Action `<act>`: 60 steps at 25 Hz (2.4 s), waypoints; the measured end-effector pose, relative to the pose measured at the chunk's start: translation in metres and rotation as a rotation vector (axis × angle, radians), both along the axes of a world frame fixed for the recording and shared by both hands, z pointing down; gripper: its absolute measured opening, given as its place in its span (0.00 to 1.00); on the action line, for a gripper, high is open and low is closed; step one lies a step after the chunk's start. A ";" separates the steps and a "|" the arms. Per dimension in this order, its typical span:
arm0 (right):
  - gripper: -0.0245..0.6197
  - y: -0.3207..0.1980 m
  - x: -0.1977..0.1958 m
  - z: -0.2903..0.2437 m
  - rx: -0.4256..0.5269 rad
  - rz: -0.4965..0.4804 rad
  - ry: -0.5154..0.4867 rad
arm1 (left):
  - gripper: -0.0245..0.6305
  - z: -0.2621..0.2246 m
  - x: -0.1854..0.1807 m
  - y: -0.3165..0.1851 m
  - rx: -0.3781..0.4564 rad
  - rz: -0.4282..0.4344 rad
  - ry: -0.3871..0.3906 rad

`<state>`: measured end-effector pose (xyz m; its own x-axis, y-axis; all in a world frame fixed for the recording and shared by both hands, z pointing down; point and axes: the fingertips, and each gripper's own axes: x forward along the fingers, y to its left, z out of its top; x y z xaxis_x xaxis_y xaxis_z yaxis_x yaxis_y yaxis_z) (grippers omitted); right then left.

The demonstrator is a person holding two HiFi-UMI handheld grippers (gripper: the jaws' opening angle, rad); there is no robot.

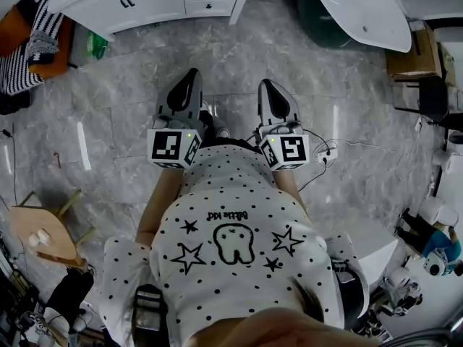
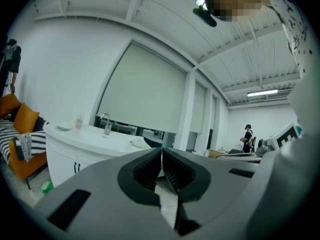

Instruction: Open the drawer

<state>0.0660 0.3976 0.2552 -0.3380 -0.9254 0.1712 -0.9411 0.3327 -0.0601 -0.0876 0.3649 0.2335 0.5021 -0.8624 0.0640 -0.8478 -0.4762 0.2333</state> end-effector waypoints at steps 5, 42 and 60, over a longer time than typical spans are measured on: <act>0.06 -0.037 -0.011 -0.004 0.008 0.025 0.004 | 0.05 -0.008 -0.015 -0.040 0.022 0.015 -0.025; 0.06 -0.220 0.068 0.017 -0.037 -0.063 0.026 | 0.04 0.014 0.043 -0.214 -0.047 -0.112 -0.021; 0.06 -0.284 0.084 0.032 -0.072 -0.073 0.029 | 0.04 0.021 0.063 -0.270 -0.038 -0.093 -0.012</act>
